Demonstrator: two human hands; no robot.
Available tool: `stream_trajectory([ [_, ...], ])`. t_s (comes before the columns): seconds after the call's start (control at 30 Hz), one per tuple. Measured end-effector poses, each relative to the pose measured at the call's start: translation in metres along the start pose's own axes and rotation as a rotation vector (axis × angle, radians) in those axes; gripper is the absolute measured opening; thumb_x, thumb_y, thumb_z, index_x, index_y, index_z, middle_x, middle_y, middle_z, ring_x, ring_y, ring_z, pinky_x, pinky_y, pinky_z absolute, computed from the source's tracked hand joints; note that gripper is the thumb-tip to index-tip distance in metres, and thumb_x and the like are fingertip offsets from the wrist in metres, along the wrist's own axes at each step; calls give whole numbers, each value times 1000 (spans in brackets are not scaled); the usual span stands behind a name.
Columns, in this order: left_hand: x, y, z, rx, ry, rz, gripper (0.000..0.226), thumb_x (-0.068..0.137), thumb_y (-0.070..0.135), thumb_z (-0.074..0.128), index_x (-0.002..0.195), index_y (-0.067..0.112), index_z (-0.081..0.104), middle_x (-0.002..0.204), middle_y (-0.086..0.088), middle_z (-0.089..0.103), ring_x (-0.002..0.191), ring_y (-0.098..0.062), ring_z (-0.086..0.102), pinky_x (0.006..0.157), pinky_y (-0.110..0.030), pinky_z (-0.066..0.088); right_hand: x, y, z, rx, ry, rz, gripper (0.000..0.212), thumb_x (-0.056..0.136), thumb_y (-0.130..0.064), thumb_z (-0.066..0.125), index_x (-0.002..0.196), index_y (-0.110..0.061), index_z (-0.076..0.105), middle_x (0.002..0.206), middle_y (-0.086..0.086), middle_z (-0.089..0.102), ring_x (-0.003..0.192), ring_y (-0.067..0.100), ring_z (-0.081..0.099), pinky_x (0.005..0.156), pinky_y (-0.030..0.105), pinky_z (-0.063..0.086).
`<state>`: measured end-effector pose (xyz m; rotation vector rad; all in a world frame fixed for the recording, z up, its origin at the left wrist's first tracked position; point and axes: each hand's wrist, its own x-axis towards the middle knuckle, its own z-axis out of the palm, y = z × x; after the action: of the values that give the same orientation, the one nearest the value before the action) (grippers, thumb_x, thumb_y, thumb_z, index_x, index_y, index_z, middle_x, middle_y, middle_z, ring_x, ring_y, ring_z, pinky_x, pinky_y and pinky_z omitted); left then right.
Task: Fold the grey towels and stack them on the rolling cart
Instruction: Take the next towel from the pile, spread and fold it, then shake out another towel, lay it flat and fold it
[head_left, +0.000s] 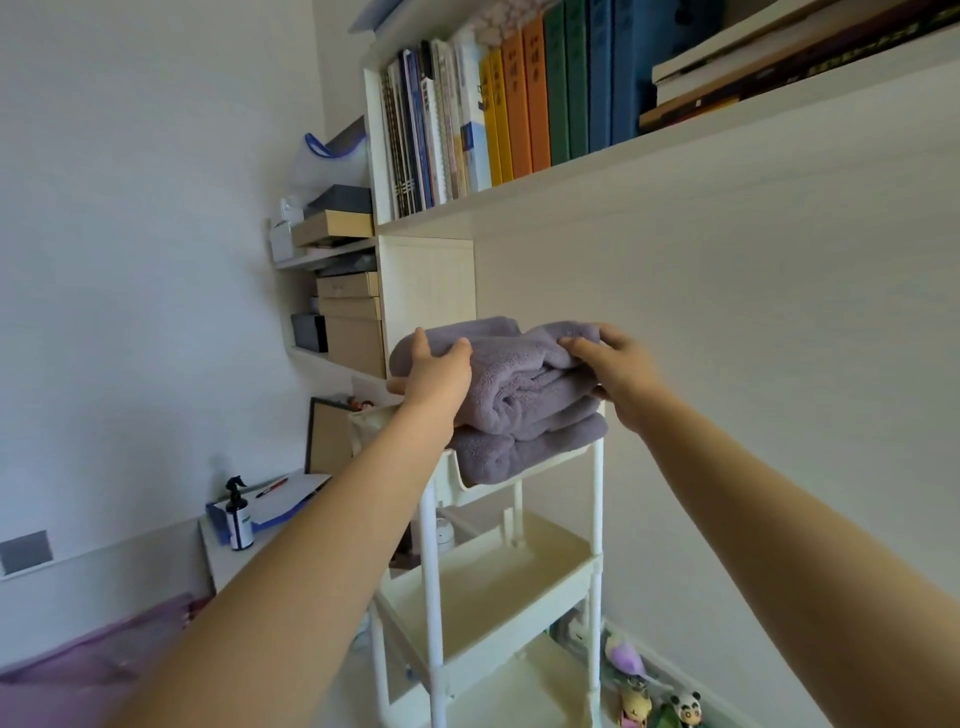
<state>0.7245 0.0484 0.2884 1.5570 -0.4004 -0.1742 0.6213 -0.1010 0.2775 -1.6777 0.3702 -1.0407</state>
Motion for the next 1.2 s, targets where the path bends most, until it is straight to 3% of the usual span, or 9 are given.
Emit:
stream_trajectory([
  [0.13, -2, -2, -6, 311, -69, 71, 65, 87, 58, 50, 145, 43, 24, 154, -9, -1, 136, -36, 22, 109, -51, 30, 6, 19, 0, -35, 27, 69, 13, 87, -21, 60, 95, -11, 62, 79, 5, 57, 81, 23, 52, 66, 32, 46],
  [0.3, -7, -1, -8, 413, -80, 87, 63, 92, 56, 40, 149, 33, 23, 158, -6, -11, 143, -34, 1, 112, -52, 14, 6, 20, -2, -160, -8, 109, 32, 87, -40, 60, 109, -17, 60, 110, 7, 63, 107, 26, 57, 97, 45, 46],
  [0.43, -16, -3, -11, 403, -32, 189, 58, 94, 53, 37, 147, 33, 27, 159, -2, -9, 145, -29, -3, 113, -51, 10, -5, 16, -2, -194, 51, 55, 42, 88, -49, 52, 109, -13, 58, 103, 5, 60, 102, 25, 56, 89, 39, 46],
  [0.57, -33, 0, -13, 437, -5, 392, 51, 95, 51, 34, 142, 31, 39, 160, -3, -1, 146, -26, 1, 117, -51, 9, -27, 11, -2, -281, 202, 13, 59, 91, -44, 48, 141, -15, 36, 140, 11, 44, 128, 28, 44, 104, 39, 38],
  [0.73, -74, 2, -8, 580, -35, 702, 42, 99, 40, 32, 136, 25, 47, 155, -7, 22, 144, -24, 12, 117, -46, 1, -77, -7, -11, -294, 342, -76, 48, 95, -35, 47, 139, -18, 40, 141, 8, 42, 127, 23, 44, 104, 33, 36],
  [0.87, -99, -17, 1, 514, -82, 967, 43, 91, 41, 36, 120, 20, 60, 142, -4, 43, 138, -21, 29, 116, -40, 0, -124, -19, -24, -255, 424, -136, 38, 95, -28, 49, 132, -21, 48, 131, 4, 50, 117, 16, 51, 99, 33, 42],
  [0.93, -122, -29, 12, 450, -158, 1027, 55, 82, 48, 30, 113, 20, 65, 132, -3, 53, 131, -21, 39, 112, -36, 10, -157, -14, -40, -267, 506, -162, 33, 95, -24, 50, 128, -22, 51, 126, 4, 53, 108, 14, 55, 92, 30, 46],
  [1.07, -169, -65, 40, 368, -456, 965, 59, 76, 51, 24, 99, 21, 70, 116, 0, 62, 119, -18, 51, 108, -40, 25, -231, 4, -76, -459, 657, -190, 27, 95, -18, 50, 121, -22, 54, 122, 1, 55, 99, 6, 56, 71, 4, 40],
  [1.2, -220, -104, 68, 280, -692, 929, 53, 80, 47, 28, 96, 18, 70, 105, 3, 66, 110, -17, 57, 102, -48, 36, -313, 18, -106, -579, 760, -110, 25, 94, -15, 50, 117, -20, 55, 120, -1, 56, 93, -3, 56, 68, 4, 41],
])
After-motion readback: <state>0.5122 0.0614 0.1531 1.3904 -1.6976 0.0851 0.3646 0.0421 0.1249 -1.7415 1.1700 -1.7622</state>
